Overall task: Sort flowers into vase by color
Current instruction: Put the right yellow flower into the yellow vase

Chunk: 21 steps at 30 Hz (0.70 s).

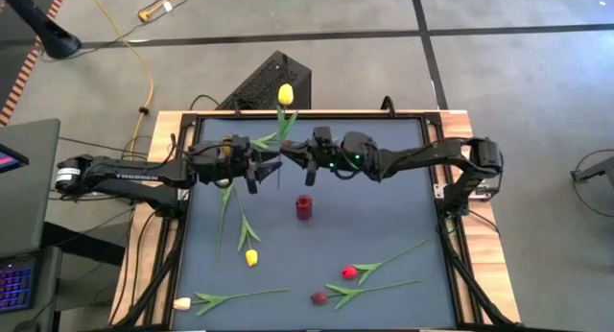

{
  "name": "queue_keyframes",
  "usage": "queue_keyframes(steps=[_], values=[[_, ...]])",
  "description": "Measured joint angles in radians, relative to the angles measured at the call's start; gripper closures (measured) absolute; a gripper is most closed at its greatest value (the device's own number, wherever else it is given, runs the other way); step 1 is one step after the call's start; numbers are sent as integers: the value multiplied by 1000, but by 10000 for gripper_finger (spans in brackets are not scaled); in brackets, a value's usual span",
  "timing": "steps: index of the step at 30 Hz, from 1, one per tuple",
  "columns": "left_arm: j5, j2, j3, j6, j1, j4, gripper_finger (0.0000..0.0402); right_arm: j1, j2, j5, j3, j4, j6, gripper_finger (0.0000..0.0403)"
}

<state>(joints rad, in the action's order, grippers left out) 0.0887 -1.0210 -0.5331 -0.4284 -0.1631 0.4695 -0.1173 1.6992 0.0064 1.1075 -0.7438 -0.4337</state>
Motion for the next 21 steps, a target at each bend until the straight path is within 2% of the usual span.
queue_keyframes(steps=[10,15,21], values=[[-4,0,-1,45,0,-10,215,-4,9,-8,8,21,-2,385],[-22,0,-1,65,0,-10,264,-2,9,-8,8,34,-2,385],[-55,0,-1,79,0,-10,351,-2,9,-8,8,32,-1,385]])
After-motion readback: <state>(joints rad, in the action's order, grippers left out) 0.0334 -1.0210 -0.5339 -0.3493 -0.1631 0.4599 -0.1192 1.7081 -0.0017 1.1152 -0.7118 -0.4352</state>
